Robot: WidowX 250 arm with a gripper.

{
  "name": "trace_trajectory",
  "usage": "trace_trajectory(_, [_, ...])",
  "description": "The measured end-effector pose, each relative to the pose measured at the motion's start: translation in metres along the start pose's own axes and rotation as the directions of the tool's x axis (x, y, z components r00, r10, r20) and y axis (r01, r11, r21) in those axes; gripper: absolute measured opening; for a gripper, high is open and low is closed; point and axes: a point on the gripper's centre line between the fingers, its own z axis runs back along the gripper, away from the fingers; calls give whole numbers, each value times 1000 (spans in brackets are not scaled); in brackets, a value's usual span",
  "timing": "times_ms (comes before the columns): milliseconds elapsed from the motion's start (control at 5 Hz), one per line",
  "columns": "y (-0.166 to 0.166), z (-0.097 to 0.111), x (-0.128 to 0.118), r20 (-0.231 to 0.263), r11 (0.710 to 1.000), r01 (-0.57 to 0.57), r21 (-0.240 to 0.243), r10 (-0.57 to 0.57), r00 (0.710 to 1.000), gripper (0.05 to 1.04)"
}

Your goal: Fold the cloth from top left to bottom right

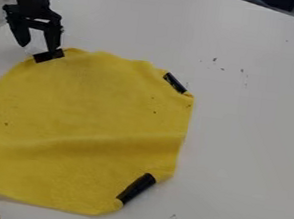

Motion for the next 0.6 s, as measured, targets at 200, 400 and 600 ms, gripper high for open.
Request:
trace_trajectory(200, [-6, -6, -13, -35, 1000, 5, 12, -4, 999, 999])
trace_trajectory(400, [-18, -9, -20, -55, 999, 32, 11, -31, 998, 997])
trace_trajectory(600, [-20, -9, -19, -50, 999, 39, -1, -39, 998, 955])
